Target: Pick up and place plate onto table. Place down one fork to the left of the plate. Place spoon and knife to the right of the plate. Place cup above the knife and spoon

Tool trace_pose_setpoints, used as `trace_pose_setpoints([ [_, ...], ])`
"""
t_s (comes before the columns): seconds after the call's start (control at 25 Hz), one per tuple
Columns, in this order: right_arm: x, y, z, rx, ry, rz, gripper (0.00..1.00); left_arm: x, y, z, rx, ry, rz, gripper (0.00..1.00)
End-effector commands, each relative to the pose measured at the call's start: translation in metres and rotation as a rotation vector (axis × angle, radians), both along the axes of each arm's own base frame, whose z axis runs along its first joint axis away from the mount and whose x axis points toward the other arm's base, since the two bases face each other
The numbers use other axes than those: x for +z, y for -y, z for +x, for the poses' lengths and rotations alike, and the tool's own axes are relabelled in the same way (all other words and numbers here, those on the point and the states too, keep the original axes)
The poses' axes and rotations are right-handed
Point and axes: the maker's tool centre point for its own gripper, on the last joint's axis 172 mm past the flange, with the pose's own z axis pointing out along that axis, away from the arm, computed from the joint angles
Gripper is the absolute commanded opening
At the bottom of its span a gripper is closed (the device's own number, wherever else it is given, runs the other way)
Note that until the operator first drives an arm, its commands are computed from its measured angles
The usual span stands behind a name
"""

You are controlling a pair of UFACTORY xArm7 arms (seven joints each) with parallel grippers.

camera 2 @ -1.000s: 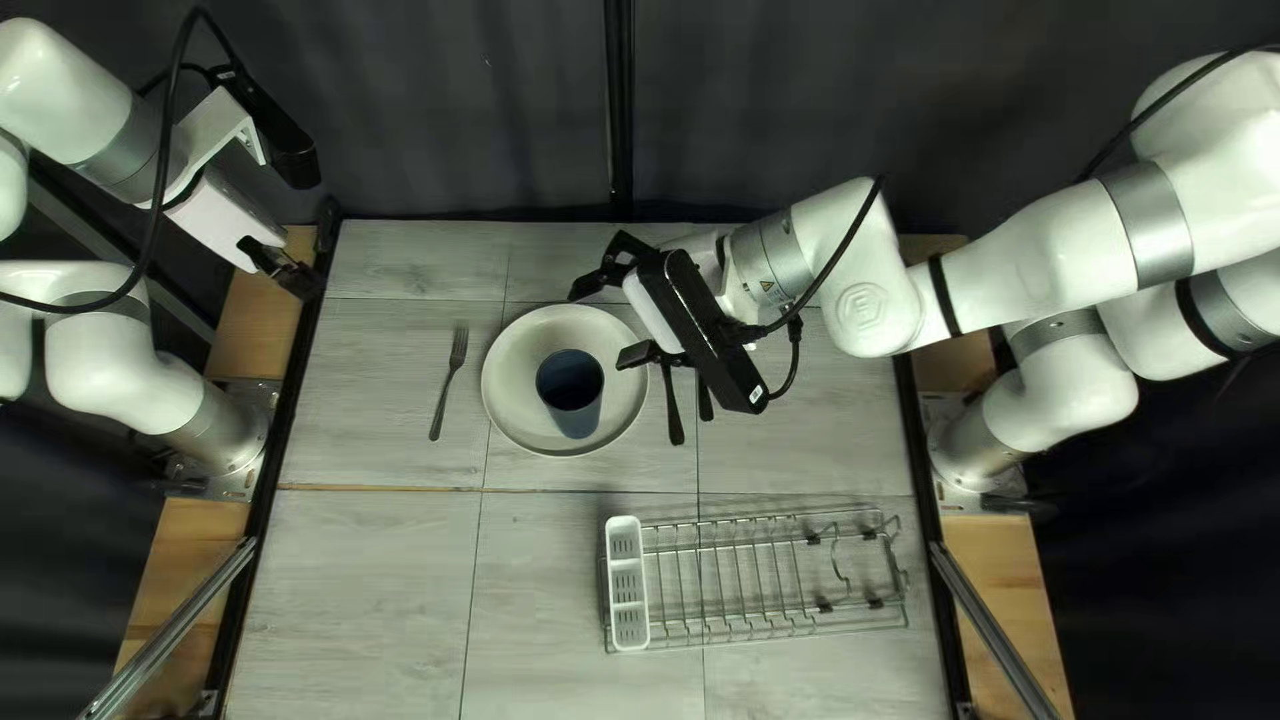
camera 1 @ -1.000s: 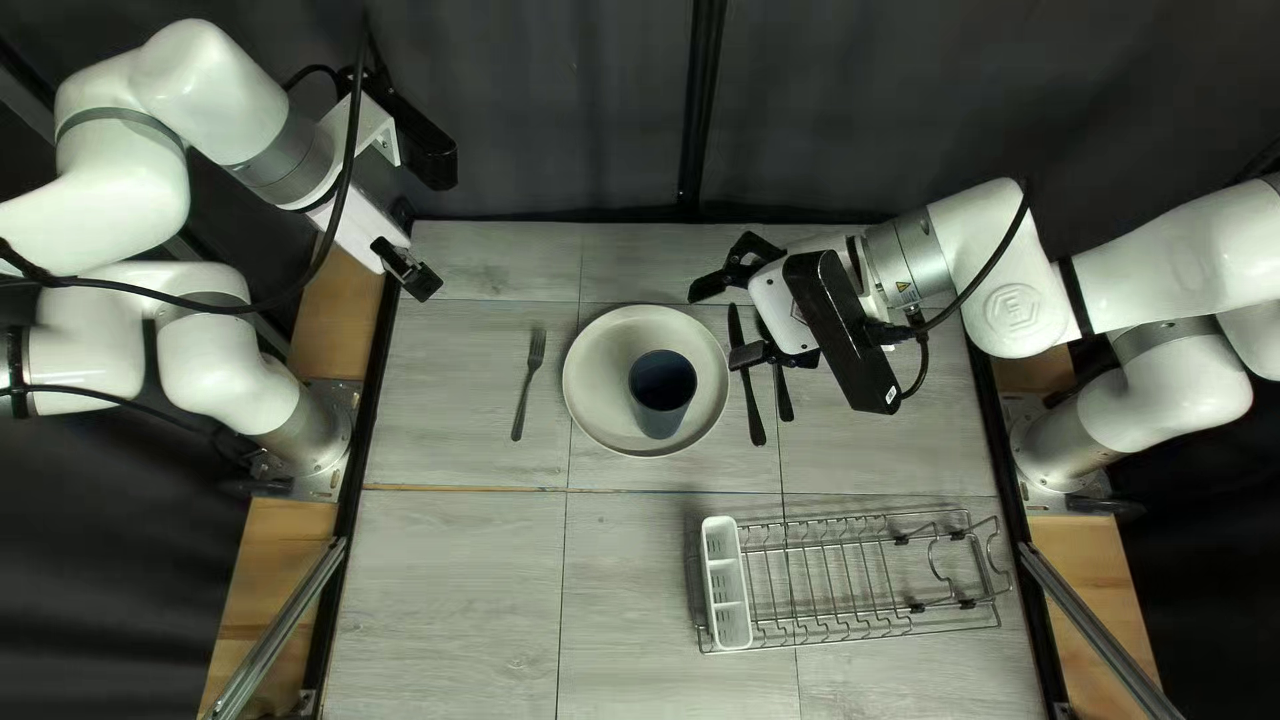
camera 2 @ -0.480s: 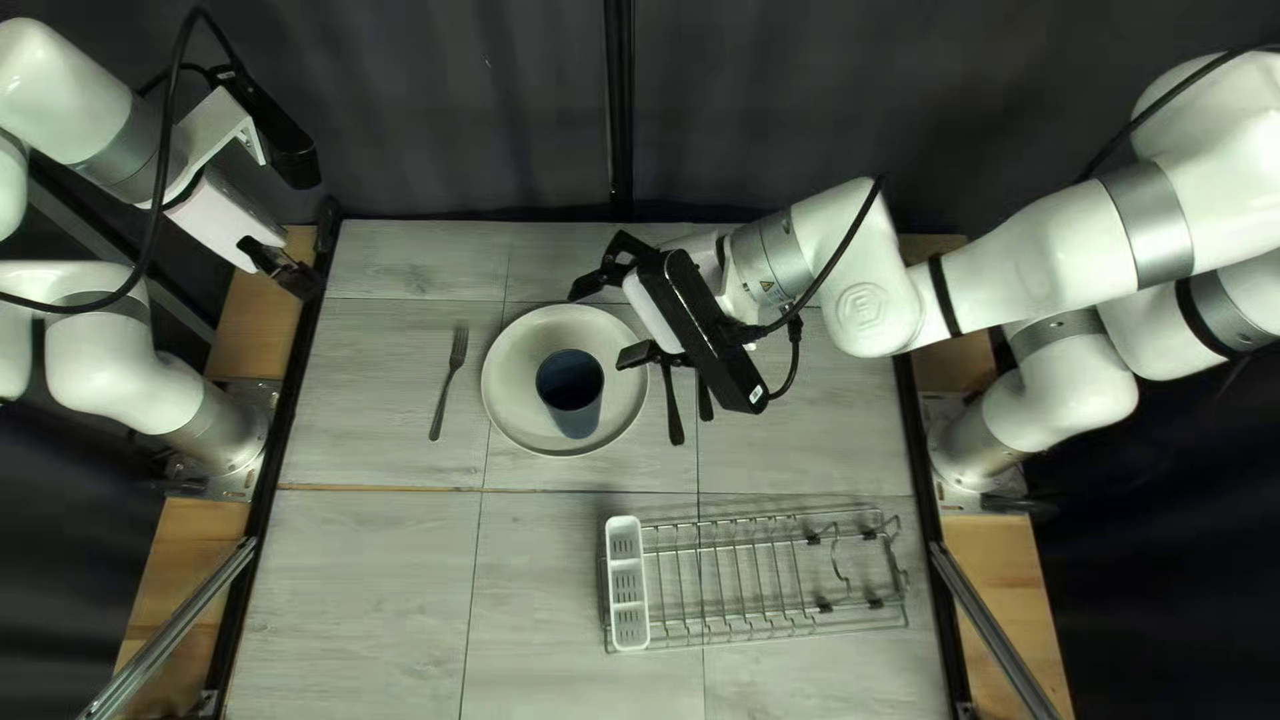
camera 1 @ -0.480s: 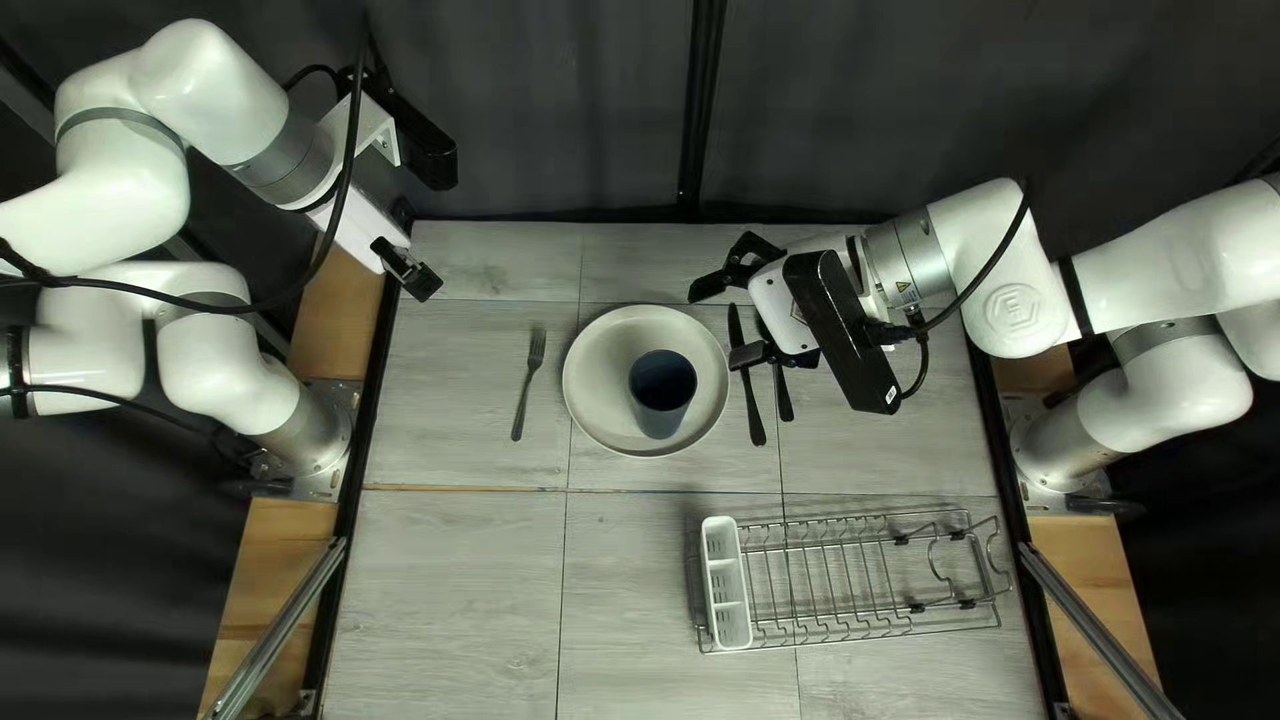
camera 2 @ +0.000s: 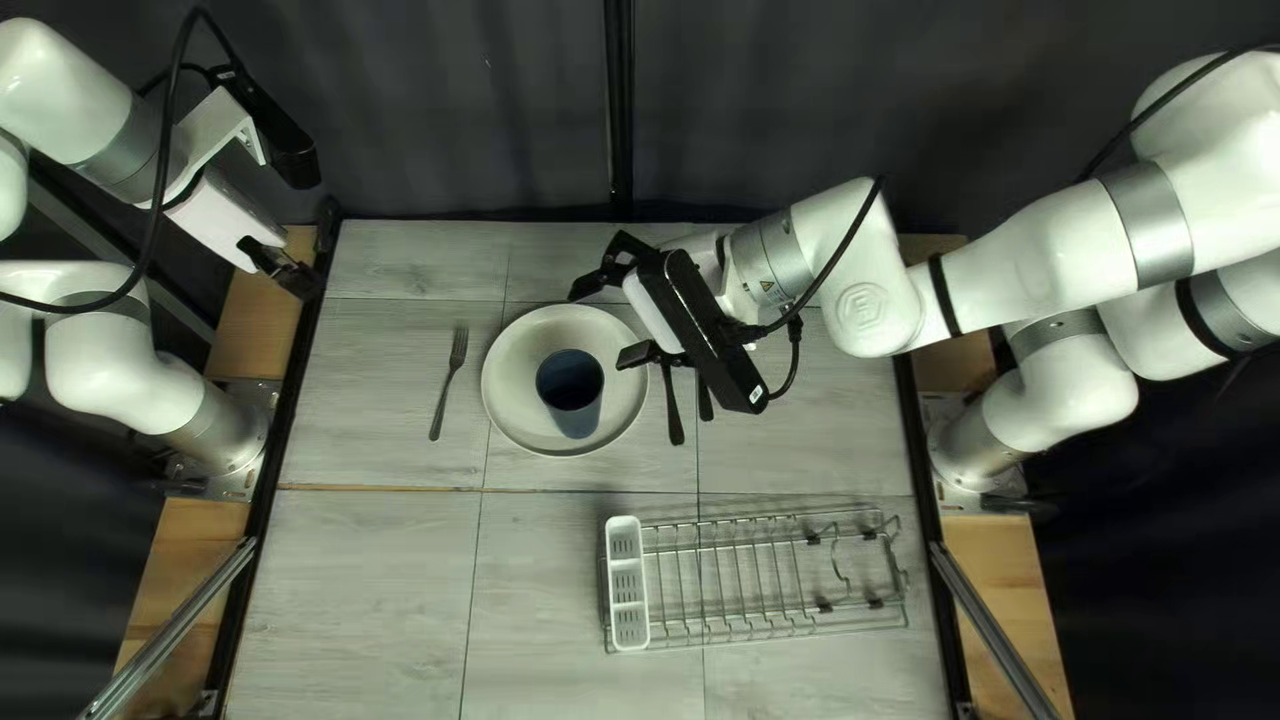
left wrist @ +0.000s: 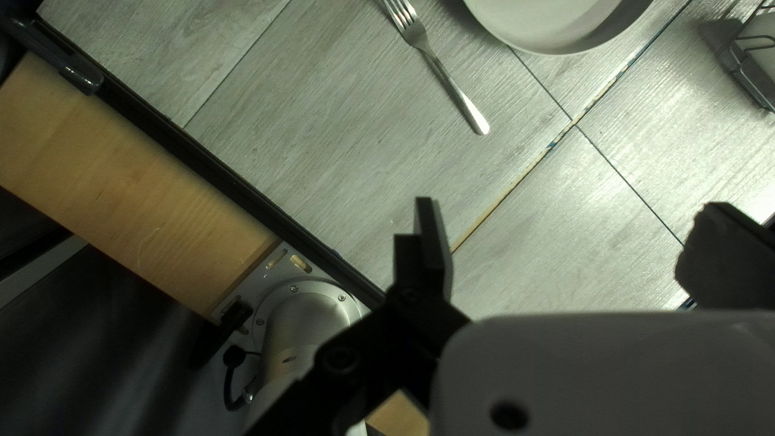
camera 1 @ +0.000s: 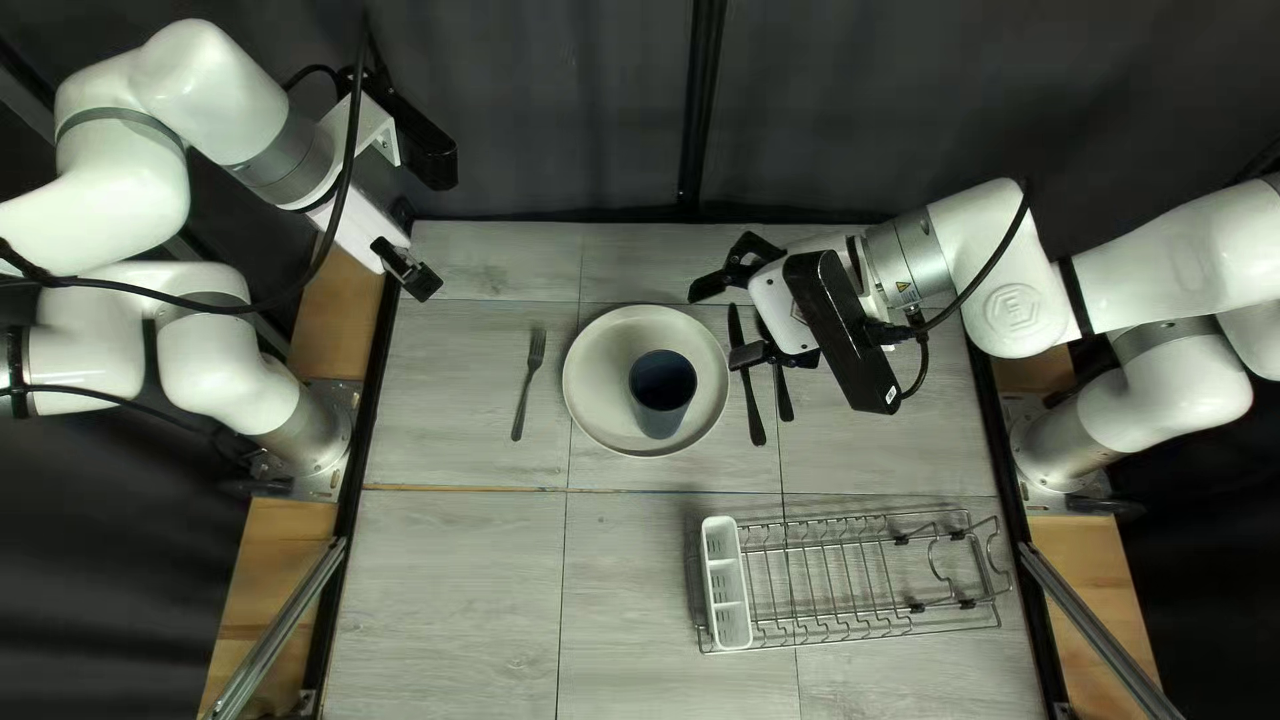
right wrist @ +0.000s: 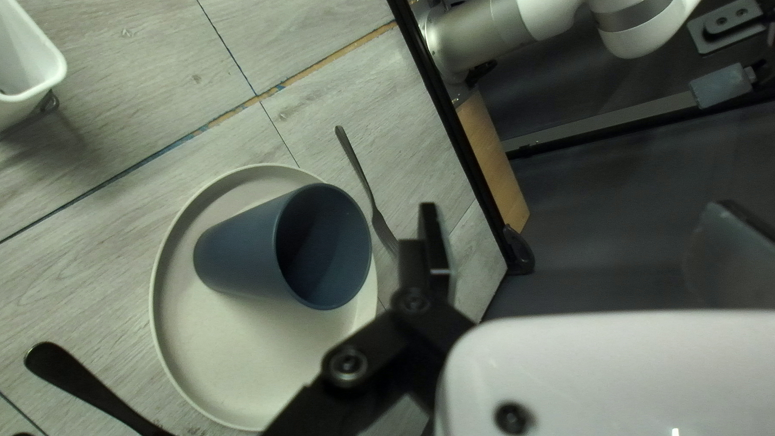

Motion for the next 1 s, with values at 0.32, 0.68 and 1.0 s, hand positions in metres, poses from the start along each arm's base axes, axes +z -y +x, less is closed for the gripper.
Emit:
trace_pose_setpoints([
  [0.32,0.0,0.0,0.0,0.0,0.0,0.0,1.0,0.0,0.0,0.0,0.0,0.0,0.0,1.0],
  [0.68,0.0,0.0,0.0,0.0,0.0,0.0,1.0,0.0,0.0,0.0,0.0,0.0,0.0,1.0],
  [1.0,0.0071,-0.0046,-0.0008,0.0,0.014,0.01,1.0,0.0,0.0,0.0,0.0,0.0,0.0,1.0],
])
